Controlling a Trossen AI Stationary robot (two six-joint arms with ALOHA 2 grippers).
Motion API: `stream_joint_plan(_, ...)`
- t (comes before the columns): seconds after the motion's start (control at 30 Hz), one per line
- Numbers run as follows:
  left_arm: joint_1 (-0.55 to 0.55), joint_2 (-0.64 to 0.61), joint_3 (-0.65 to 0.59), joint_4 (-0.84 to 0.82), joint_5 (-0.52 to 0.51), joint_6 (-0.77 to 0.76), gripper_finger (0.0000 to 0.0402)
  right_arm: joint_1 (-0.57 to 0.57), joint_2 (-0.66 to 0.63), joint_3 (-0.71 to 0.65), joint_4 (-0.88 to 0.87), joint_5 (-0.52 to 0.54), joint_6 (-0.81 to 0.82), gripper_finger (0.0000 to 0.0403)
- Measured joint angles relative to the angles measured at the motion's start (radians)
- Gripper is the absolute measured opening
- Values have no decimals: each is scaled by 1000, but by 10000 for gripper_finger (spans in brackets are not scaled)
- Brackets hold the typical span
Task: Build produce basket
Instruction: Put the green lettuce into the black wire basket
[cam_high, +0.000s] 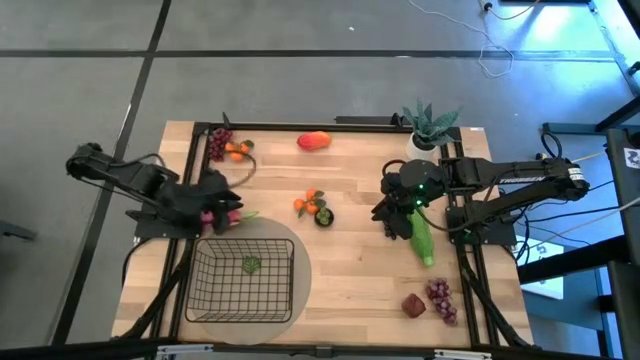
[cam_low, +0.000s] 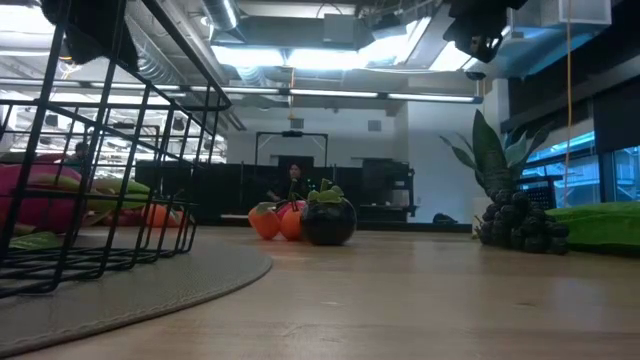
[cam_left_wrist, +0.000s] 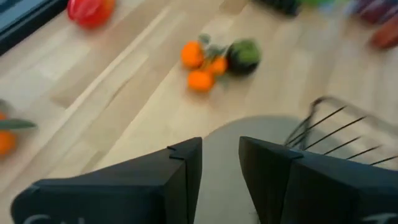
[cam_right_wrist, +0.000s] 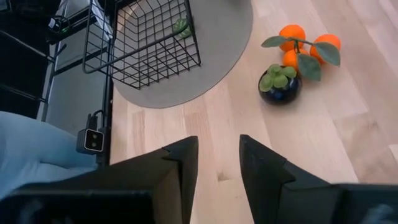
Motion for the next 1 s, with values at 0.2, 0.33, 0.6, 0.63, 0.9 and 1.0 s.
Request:
stream_joint_plan(0.2, 22, 98, -1, -33, 41, 9, 95, 0, 0, 0, 0, 0, -52, 105)
stream_joint_plan(0.33, 36, 145, -1, -43, 73, 9, 95, 0, 0, 0, -1, 0, -51, 105)
stream_joint_plan(0.6, 36, 193, -26, -92, 108, 70, 95, 0, 0, 0, -1, 0, -68, 105)
stream_joint_plan(0.63, 36, 192, -34, -92, 110, 82, 95, 0, 0, 0, -1, 0, -76, 105)
stream_joint_plan(0.9, 54, 192, -68, -84, 109, 84, 95, 0, 0, 0, -2, 0, -82, 105)
stream_joint_plan(1.0, 68, 192, -77, -69, 109, 83, 95, 0, 0, 0, -2, 0, -83, 105)
